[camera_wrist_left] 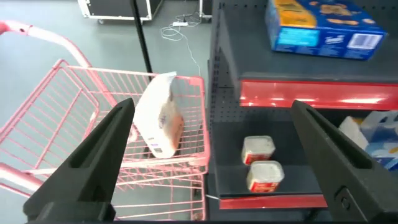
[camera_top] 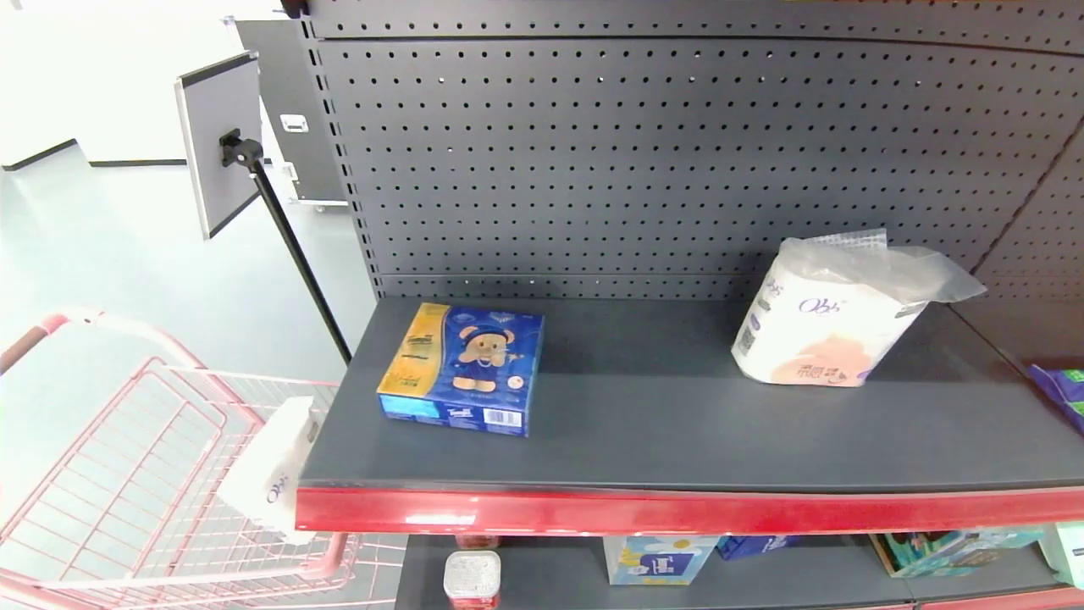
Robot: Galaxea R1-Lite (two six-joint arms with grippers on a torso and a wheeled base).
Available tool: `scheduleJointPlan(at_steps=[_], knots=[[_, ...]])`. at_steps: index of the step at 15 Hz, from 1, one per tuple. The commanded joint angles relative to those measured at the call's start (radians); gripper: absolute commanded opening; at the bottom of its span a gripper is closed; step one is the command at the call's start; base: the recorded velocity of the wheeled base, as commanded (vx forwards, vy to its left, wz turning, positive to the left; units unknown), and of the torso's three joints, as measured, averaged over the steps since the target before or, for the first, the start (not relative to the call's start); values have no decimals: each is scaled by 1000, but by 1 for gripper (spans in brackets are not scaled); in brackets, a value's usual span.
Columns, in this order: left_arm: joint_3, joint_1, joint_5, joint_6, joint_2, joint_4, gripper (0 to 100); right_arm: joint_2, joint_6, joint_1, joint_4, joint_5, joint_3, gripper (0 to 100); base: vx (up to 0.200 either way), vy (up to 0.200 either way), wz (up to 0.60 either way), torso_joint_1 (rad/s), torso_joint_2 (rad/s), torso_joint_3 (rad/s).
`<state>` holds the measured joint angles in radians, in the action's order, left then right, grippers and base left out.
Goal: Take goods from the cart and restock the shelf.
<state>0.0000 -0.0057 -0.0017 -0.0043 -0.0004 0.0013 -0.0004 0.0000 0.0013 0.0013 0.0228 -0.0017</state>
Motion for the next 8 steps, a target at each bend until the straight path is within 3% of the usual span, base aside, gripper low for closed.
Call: scheduleJointPlan(at_steps=[1, 8], knots=[[0, 1, 0, 0, 0, -1, 100, 0, 0, 0, 0, 0, 0, 100, 0, 200, 0, 2, -2, -2], [0, 0, 0, 0, 0, 0, 100, 0, -2, 0, 0, -1, 0, 100, 0, 200, 0, 4, 2, 2]])
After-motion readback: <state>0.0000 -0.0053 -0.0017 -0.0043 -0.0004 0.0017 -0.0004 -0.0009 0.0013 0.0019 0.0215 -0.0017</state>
